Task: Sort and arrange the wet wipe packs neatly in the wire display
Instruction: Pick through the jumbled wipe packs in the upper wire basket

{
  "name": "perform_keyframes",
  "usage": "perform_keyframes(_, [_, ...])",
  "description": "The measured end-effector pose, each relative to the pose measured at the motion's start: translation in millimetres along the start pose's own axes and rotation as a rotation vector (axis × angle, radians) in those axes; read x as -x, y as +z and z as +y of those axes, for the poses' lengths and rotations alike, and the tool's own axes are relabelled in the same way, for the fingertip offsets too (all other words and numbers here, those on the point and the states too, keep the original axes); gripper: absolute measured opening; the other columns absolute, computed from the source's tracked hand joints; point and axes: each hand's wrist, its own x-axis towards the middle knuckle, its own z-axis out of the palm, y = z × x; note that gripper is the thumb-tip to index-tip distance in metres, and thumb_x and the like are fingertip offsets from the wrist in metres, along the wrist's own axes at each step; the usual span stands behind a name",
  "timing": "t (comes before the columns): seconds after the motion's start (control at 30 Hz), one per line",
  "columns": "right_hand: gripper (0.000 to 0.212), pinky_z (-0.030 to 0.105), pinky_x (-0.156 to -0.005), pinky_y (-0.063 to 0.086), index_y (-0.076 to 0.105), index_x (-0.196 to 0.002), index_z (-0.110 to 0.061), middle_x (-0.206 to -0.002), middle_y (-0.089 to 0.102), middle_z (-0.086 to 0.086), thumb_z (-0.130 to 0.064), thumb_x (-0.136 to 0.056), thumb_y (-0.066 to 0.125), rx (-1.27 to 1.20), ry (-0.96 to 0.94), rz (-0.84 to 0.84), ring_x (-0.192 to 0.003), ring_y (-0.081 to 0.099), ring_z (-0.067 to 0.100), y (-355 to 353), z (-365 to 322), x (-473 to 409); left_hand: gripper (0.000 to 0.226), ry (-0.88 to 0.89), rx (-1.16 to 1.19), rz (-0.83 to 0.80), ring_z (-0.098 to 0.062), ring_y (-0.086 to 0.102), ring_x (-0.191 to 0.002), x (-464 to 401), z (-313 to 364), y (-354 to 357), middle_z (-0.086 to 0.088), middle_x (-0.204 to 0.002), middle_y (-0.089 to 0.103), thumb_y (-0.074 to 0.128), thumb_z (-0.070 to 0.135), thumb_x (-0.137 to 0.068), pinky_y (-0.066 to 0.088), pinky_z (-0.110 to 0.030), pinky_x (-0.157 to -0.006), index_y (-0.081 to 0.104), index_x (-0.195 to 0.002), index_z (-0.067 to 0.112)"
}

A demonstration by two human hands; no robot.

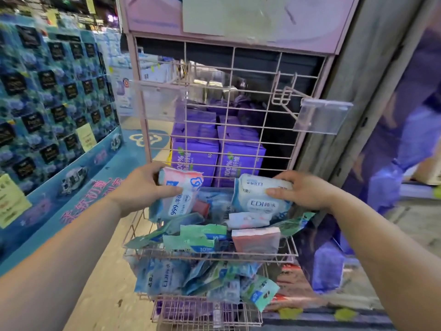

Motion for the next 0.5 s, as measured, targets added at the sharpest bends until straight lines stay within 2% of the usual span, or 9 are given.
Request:
perform_keyframes(0.13, [0.046, 0.021, -0.075, 0.041, 0.059, -0.116, -0.027, -0.104, 0.064, -0.005, -0.051, -0.078, 0.067, -0.015, 0.000, 0.047, -0.090, 0.059, 0.012, 1.8, 0.7, -6.7, 0.051, 0.113, -0.076, -0.024, -0.022, 0.069, -0.087, -0.5, 27.9, 12.2, -0.010, -0.097, 0.073, 0.083, 0.035, -0.062, 0.053, -0.041, -0.084, 0.065, -0.107, 0.022])
perform_keyframes(0.23, [0.050, 0.023, -0.076, 0.041, 0.058, -0.119, -0.026, -0.107, 0.064, -0.003, -0.052, -0.078, 0.066, -0.004, 0.023, 0.068, -0.091, 0.060, 0.014, 2.5, -0.8, -10.8, 0.053, 0.174, 0.000, -0.074, -0.010, 0.069, -0.084, -3.4, 46.7, 21.7, 0.004, -0.094, 0.074, 0.081, 0.036, -0.059, 0.056, -0.030, -0.079, 0.063, -0.107, 0.025])
perform_keyframes(0.3, [0.053, 0.023, -0.078, 0.041, 0.058, -0.122, -0.023, -0.110, 0.063, -0.001, -0.052, -0.078, 0.066, -0.029, 0.035, 0.101, -0.096, 0.060, 0.016, 3.0, -0.7, -12.3, 0.041, 0.184, 0.103, -0.131, 0.003, 0.065, -0.071, -5.0, 57.0, 33.0, 0.016, -0.078, 0.072, 0.082, 0.017, -0.071, 0.050, -0.015, -0.067, 0.059, -0.103, 0.029])
perform_keyframes(0.33, [0.053, 0.023, -0.080, 0.041, 0.057, -0.123, -0.023, -0.113, 0.063, -0.001, -0.052, -0.079, 0.065, -0.046, 0.035, 0.117, -0.099, 0.060, 0.017, 3.3, 0.2, -13.4, 0.041, 0.176, 0.152, -0.164, 0.005, 0.064, -0.070, -6.0, 61.2, 41.5, 0.016, -0.076, 0.071, 0.078, 0.008, -0.075, 0.049, -0.012, -0.066, 0.057, -0.103, 0.029])
perform_keyframes(0.4, [0.051, 0.024, -0.084, 0.040, 0.056, -0.125, -0.023, -0.118, 0.061, -0.002, -0.054, -0.085, 0.056, -0.093, 0.044, 0.115, -0.105, 0.057, 0.016, 3.5, 1.4, -14.0, 0.043, 0.154, 0.177, -0.261, 0.000, 0.067, -0.085, -9.9, 65.7, 58.5, 0.009, -0.094, 0.072, 0.074, 0.005, -0.077, 0.051, -0.016, -0.076, 0.058, -0.110, 0.027])
perform_keyframes(0.5, [0.055, 0.024, -0.093, 0.034, 0.055, -0.126, -0.023, -0.125, 0.056, -0.007, -0.059, -0.091, 0.035, -0.179, 0.056, 0.053, -0.112, 0.050, 0.010, 1.9, 2.5, -10.2, 0.051, 0.128, 0.017, -0.349, -0.009, 0.065, -0.104, -19.1, 66.6, 66.8, 0.005, -0.114, 0.069, 0.078, 0.018, -0.077, 0.050, -0.027, -0.093, 0.057, -0.123, 0.024])
